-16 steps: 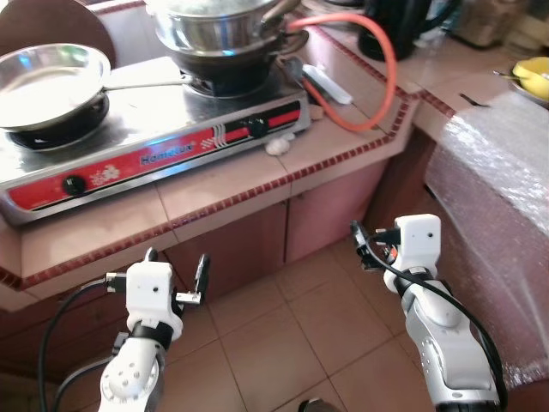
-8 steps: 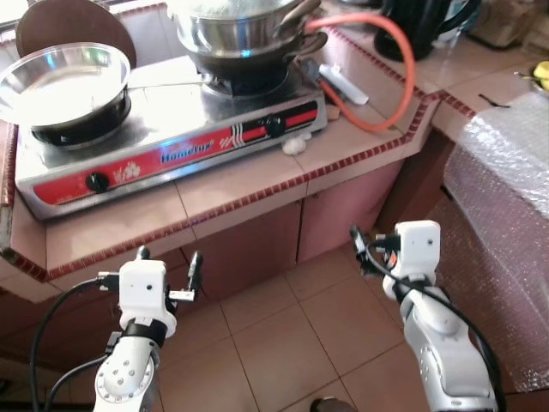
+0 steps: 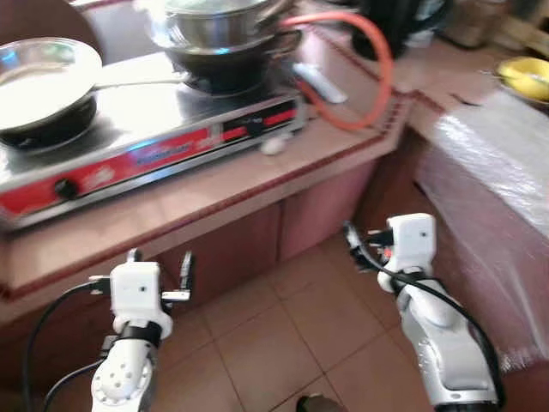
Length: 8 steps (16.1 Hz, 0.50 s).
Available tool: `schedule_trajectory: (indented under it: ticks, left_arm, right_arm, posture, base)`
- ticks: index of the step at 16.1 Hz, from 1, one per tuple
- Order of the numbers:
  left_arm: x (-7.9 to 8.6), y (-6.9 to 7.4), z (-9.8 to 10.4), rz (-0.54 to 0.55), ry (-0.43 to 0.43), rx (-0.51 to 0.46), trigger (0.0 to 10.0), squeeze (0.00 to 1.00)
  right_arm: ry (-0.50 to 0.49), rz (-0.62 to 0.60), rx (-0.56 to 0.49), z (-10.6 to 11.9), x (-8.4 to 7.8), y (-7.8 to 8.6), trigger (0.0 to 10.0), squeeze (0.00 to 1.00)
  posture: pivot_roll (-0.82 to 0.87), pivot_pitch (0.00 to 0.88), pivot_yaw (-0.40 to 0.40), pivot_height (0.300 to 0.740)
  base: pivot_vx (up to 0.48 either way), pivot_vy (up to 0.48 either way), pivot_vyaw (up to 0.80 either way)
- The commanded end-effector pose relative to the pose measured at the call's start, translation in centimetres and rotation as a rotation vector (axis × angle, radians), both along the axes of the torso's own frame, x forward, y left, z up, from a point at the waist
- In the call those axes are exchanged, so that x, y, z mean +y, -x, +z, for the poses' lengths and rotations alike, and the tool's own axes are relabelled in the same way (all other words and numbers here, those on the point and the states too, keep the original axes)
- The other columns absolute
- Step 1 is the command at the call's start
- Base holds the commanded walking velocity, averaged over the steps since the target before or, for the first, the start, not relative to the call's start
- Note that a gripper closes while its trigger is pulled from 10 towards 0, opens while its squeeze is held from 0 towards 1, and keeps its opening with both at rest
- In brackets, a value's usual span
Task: Kitchen organization
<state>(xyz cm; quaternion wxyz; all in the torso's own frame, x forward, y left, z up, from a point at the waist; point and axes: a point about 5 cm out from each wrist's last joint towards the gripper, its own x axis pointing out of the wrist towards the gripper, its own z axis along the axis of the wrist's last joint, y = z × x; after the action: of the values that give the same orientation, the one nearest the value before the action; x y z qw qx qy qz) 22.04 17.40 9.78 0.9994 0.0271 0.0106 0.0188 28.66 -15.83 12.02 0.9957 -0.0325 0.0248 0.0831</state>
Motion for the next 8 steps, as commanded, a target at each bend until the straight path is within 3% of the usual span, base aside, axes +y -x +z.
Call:
schedule_trajectory:
  ticks: [1,8]
  left_arm:
    - [0.11,0.16,-0.09,0.007,-0.004,0.005,10.0,0.0]
    - [0.16,-0.16,0.05,-0.003,-0.015,0.001,10.0,0.0]
  right_arm:
    - [0.0,-0.009,0.027,-0.5,-0.34,0.23,10.0,0.0]
    - [-0.008,-0.01,0.027,-0.6,-0.18,0.29,10.0,0.0]
  posture:
    - [-0.09,0.175,0.015,0.74]
    - [-0.09,0.167,0.028,0.74]
  base:
    - [0.0,0.0,-0.79]
    - [0.0,0.0,-0.79]
